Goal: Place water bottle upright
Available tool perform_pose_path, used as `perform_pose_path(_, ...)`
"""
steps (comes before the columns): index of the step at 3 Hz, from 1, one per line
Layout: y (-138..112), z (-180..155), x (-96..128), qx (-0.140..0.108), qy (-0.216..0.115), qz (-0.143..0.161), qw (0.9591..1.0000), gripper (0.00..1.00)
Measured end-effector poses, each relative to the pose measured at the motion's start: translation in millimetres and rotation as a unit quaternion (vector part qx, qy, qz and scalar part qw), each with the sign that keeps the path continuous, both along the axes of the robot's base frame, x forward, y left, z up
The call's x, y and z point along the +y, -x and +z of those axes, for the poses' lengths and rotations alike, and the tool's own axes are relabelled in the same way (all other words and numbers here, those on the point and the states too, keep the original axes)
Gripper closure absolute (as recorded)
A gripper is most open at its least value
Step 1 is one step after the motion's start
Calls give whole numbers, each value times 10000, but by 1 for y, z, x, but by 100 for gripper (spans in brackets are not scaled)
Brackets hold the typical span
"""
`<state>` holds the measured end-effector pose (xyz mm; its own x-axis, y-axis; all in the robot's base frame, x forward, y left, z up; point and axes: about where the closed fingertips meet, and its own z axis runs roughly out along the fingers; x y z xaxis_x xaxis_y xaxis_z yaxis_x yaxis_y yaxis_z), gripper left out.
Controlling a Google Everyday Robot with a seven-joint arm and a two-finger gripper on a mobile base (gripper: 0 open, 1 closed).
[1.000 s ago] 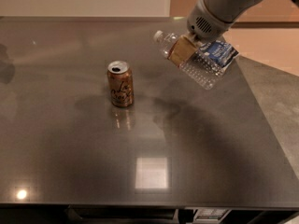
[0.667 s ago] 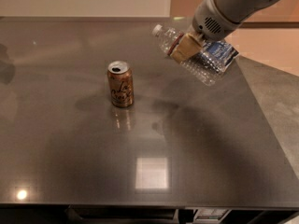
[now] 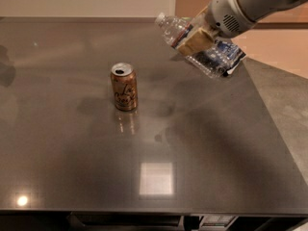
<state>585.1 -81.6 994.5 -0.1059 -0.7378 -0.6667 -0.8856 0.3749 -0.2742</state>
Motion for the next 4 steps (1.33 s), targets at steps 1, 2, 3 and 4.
perform_pose_path(1, -5, 9, 4, -310, -274, 354, 9985, 100)
perform_pose_path(2, -10, 15, 9, -583, -604, 644, 9944, 100)
perform_pose_path(3, -13, 15, 12, -767, -1020, 805, 9886, 100)
perform_pose_path(4, -9, 13, 9, -829, -1459, 660, 9836, 100)
